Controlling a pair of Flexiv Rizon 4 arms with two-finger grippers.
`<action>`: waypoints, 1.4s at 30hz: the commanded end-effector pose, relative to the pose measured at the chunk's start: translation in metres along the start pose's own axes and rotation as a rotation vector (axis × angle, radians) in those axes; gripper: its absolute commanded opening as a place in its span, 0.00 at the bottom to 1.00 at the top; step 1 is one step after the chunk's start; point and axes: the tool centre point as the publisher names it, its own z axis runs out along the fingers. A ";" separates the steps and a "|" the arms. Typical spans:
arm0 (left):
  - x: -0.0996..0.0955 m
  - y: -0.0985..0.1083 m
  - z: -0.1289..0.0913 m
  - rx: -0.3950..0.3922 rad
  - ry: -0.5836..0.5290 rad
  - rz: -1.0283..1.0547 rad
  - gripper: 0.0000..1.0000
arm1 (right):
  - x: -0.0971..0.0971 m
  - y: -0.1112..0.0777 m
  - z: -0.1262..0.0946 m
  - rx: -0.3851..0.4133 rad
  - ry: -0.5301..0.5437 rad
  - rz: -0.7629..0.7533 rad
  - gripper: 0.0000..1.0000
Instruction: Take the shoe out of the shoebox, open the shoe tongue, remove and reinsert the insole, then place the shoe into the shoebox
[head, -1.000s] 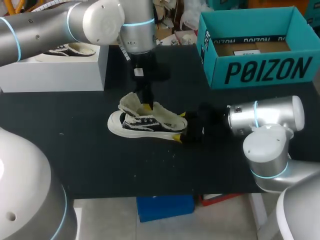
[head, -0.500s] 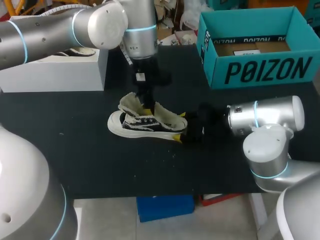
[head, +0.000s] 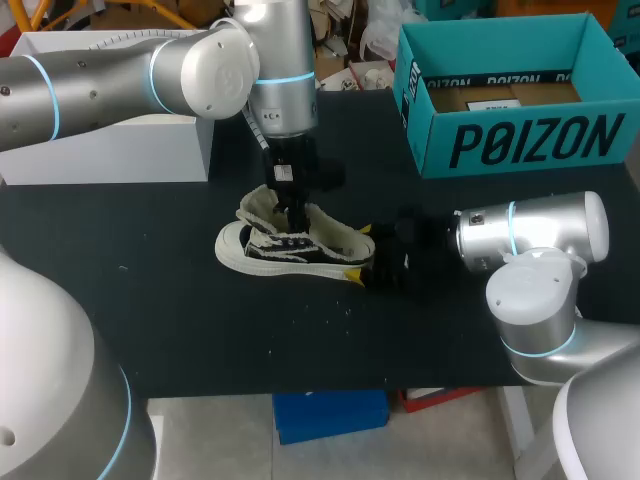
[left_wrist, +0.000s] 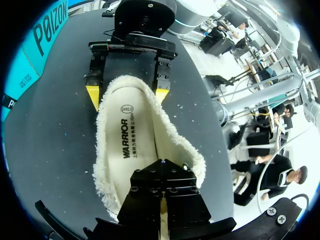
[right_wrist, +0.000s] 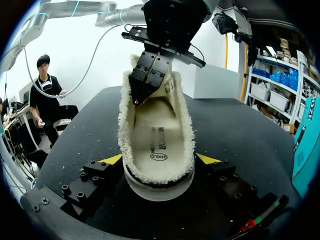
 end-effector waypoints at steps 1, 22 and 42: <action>-0.001 -0.002 0.012 0.004 -0.002 -0.004 0.00 | -0.001 -0.001 0.001 0.003 -0.001 0.002 0.00; -0.001 -0.005 0.033 0.006 -0.020 -0.033 0.00 | -0.001 -0.001 0.001 0.003 -0.001 0.002 0.00; -0.001 -0.004 0.029 -0.050 -0.172 -0.063 0.33 | -0.001 -0.001 0.001 0.003 -0.001 0.002 0.00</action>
